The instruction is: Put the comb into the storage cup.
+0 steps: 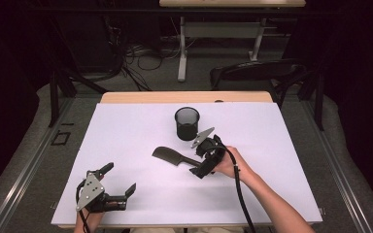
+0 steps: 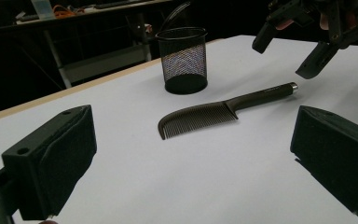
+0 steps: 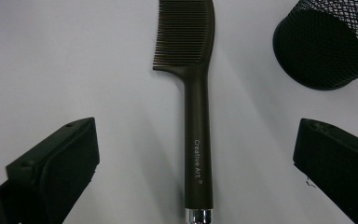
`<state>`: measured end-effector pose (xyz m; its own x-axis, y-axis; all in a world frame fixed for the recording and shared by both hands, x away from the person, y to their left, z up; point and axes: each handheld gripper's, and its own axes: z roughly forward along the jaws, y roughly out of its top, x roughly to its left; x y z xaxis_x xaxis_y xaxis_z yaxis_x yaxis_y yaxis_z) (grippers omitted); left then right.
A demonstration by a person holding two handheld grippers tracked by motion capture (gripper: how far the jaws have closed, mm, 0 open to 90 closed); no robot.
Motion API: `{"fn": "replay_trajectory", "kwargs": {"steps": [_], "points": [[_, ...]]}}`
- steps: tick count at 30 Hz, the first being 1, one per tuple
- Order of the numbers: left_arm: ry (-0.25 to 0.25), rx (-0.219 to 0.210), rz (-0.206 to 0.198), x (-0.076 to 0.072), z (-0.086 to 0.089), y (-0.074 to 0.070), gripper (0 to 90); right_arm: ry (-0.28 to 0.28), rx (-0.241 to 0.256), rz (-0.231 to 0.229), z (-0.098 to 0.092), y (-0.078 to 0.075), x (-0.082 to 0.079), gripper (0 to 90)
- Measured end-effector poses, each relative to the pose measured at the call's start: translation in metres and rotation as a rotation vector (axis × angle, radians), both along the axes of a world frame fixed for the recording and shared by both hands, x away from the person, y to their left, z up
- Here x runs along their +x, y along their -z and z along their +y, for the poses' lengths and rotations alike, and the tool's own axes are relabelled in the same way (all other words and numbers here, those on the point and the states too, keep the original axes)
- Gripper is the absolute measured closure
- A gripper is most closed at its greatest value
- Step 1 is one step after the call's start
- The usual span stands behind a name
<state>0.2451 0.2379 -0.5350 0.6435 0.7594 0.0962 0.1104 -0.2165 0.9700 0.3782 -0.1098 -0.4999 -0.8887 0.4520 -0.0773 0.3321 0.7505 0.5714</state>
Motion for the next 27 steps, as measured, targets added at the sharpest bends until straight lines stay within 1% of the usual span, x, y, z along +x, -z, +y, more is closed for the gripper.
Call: {"fn": "replay_trajectory", "kwargs": {"steps": [4, 5, 7, 8, 9, 13, 14, 16, 19, 23, 27], "points": [[-0.001, 0.001, -0.002, 0.000, 0.000, 0.000, 0.3, -0.003, -0.023, 0.010, 0.004, 0.000, 0.002, 0.0], [0.000, 0.002, -0.002, 0.000, 0.000, 0.000, 0.2, -0.010, -0.024, 0.011, 0.005, 0.000, 0.003, 0.0], [0.000, 0.002, -0.002, 0.000, 0.000, 0.000, 0.3, -0.007, -0.029, 0.015, 0.007, 0.001, 0.004, 0.0], [0.000, 0.003, -0.003, 0.000, 0.000, 0.000, 0.3, -0.015, -0.038, 0.017, 0.008, 0.001, 0.005, 0.0], [0.001, 0.003, -0.004, 0.000, 0.000, 0.000, 0.3, -0.009, -0.047, 0.023, 0.009, 0.001, 0.005, 0.0], [-0.002, -0.002, 0.000, 0.000, 0.000, 0.000, 0.3, -0.018, -0.073, 0.023, 0.013, 0.001, 0.007, 0.0], [-0.002, -0.001, 0.000, 0.000, 0.000, 0.000, 0.3, -0.025, -0.073, 0.021, 0.014, 0.002, 0.008, 0.0], [-0.001, 0.001, -0.001, 0.000, 0.000, 0.000, 0.3, -0.023, -0.087, 0.024, 0.016, 0.001, 0.010, 0.0], [-0.001, 0.001, 0.000, 0.000, 0.000, 0.000, 0.3, -0.024, -0.092, 0.028, 0.019, 0.001, 0.012, 0.0], [-0.002, 0.001, 0.000, 0.000, 0.000, 0.000, 0.3, -0.028, -0.113, 0.034, 0.022, 0.001, 0.015, 0.2], [-0.002, 0.001, 0.000, 0.000, 0.000, 0.000, 0.3, -0.032, -0.131, 0.039, 0.024, 0.001, 0.017, 1.9]]}}
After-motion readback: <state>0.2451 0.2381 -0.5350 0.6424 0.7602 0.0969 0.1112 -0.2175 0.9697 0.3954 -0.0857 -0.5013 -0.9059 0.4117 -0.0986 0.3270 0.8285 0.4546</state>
